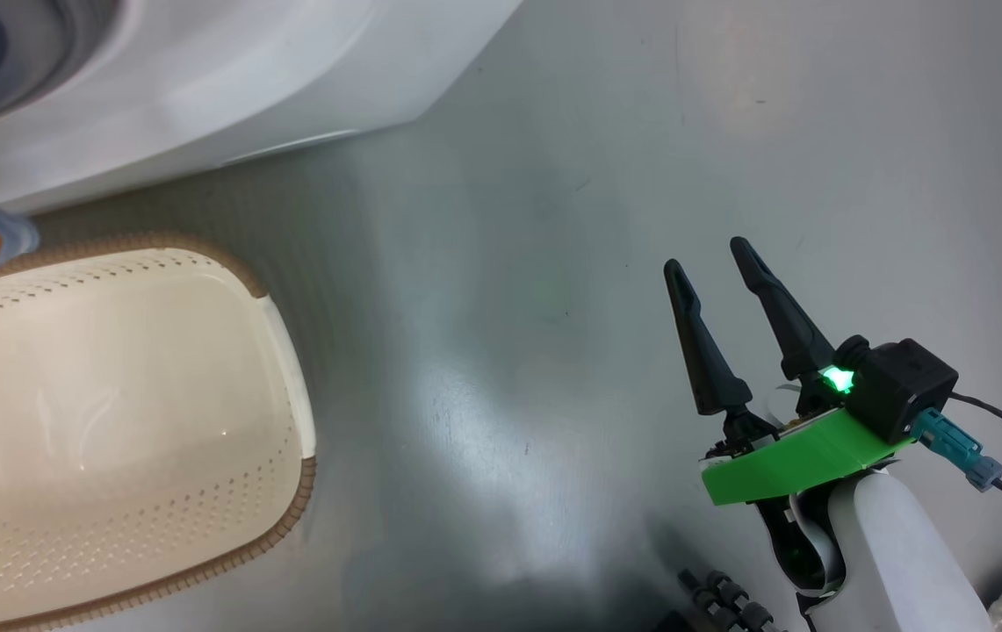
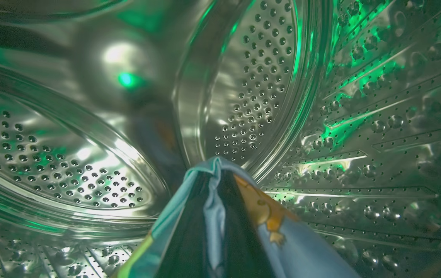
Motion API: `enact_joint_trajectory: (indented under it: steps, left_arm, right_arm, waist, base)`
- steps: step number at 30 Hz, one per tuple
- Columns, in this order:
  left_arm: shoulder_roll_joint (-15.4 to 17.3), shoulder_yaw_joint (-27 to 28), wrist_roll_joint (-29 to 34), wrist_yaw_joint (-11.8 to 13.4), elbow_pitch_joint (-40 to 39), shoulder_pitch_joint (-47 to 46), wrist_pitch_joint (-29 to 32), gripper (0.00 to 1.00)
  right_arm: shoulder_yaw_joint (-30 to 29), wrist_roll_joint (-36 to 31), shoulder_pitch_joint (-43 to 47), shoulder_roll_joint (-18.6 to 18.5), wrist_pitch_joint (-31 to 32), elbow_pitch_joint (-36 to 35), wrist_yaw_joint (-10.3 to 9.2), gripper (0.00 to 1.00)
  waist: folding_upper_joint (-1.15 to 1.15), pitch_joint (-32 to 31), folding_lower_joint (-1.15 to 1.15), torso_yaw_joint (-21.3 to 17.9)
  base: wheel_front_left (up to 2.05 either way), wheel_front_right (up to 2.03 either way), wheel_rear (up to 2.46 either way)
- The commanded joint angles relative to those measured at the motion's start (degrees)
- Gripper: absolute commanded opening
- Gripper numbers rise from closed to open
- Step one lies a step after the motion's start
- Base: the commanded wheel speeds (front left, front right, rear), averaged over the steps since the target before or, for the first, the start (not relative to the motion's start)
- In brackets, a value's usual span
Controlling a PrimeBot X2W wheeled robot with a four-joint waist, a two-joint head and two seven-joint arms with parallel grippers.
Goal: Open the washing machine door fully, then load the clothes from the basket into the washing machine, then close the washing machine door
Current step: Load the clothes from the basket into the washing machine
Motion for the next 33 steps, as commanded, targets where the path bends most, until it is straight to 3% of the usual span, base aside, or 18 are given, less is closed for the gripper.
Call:
enact_joint_trajectory:
  steps: [1, 2, 3, 4, 22, 33]
  left_arm:
    - [2.5, 1.4, 0.5, 0.2, -1.4, 0.7, -0.3, 0.00]
    - [2.2, 1.6, 0.5, 0.1, -1.2, 1.4, -0.3, 0.24]
    - [2.0, 2.0, 0.6, 0.1, -1.4, 1.9, -0.3, 0.83]
    - [1.9, 2.3, 0.7, 0.1, -1.4, 2.3, -0.3, 1.00]
    - [-4.1, 4.8, -1.7, -1.4, -0.8, 11.7, -0.3, 1.00]
    - [-5.8, 7.4, -1.8, -1.6, -9.6, 24.7, -0.3, 1.00]
  right_arm:
    - [1.0, 0.5, 0.7, 0.1, -0.3, -0.9, 0.13, 1.00]
    - [0.9, 0.5, 0.6, 0.1, -0.3, -0.7, 0.13, 1.00]
    - [0.9, 0.5, 0.6, 0.1, -0.3, -0.6, 0.13, 1.00]
    - [0.9, 0.5, 0.5, 0.1, -0.3, -0.5, 0.13, 1.00]
    - [-1.8, -1.3, 0.9, 0.1, -0.3, 1.7, 0.13, 1.00]
    - [-2.9, -2.1, 2.4, 0.1, -0.3, 2.7, 0.13, 1.00]
  waist:
    - [0.00, -0.2, 0.00, 0.2]
    - [0.00, -0.3, 0.00, 0.3]
    - [0.00, -0.5, 0.00, 0.4]
    - [0.00, -0.6, 0.00, 0.5]
    - [0.00, -8.2, 0.00, 4.9]
    - [0.00, -12.9, 0.00, 7.0]
  base:
    - [0.00, 0.00, 0.00]
    - [0.00, 0.00, 0.00]
    - [0.00, 0.00, 0.00]
    - [0.00, 0.00, 0.00]
    - [0.00, 0.00, 0.00]
    - [0.00, 0.00, 0.00]
